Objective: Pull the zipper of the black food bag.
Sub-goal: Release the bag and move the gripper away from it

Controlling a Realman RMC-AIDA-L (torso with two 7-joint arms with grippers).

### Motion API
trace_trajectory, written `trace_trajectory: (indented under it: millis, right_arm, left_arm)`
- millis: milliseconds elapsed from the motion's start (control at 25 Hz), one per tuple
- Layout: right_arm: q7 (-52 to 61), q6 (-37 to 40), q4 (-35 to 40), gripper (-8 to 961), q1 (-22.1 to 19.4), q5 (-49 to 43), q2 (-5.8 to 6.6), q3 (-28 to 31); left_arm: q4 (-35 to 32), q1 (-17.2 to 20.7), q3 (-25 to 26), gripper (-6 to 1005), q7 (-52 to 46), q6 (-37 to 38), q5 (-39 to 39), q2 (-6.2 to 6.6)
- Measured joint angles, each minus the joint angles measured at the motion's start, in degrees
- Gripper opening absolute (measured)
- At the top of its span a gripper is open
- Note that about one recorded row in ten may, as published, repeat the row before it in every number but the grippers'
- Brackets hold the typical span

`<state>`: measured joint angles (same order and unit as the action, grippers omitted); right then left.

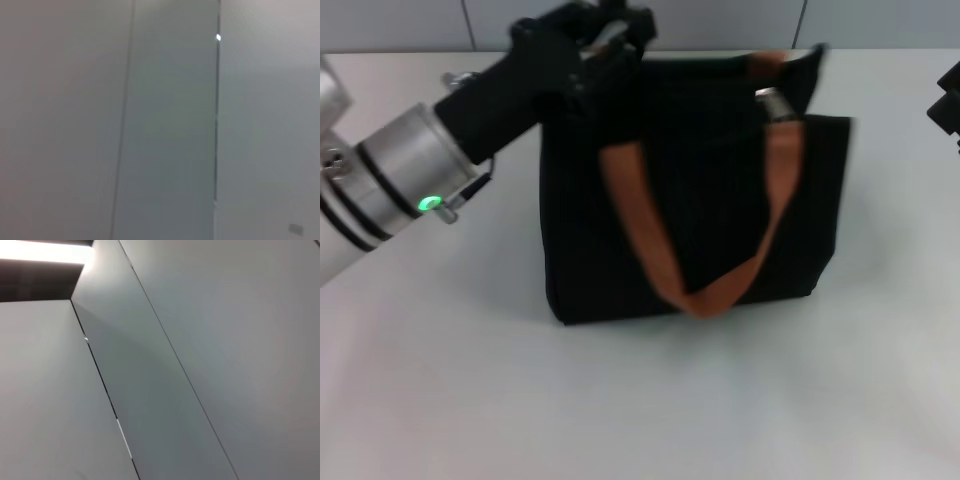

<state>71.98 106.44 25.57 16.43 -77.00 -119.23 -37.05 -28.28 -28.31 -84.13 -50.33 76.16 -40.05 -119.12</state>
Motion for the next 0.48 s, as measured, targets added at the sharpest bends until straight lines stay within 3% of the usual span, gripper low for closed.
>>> trace_trajectory:
  millis: [80,280,400,480]
  right_arm:
    - [-2.6,0.9,-1.9,736,0.1,0.0,0.04,0.8]
    - [-7.2,2.4,-4.9,768,-0.3,0.0,0.03,2.8]
    - [-8.1,2.7,-5.9,767,-0.5,0.0,0.04,3.6]
    - [-8.3,2.7,-6.0,767,-0.8,0.0,0.05,4.0]
  left_arm:
    - [0.0,1.1,0.0,197,0.0,1.0,1.9,0.18]
    - [0.0,6.2,4.3,430,0.4,5.3,4.1,0.49]
    - [0.4,9.5,7.7,672,0.4,7.0,4.0,0.61]
    - [0.7,12.3,11.1,716,0.4,8.2,4.0,0.64]
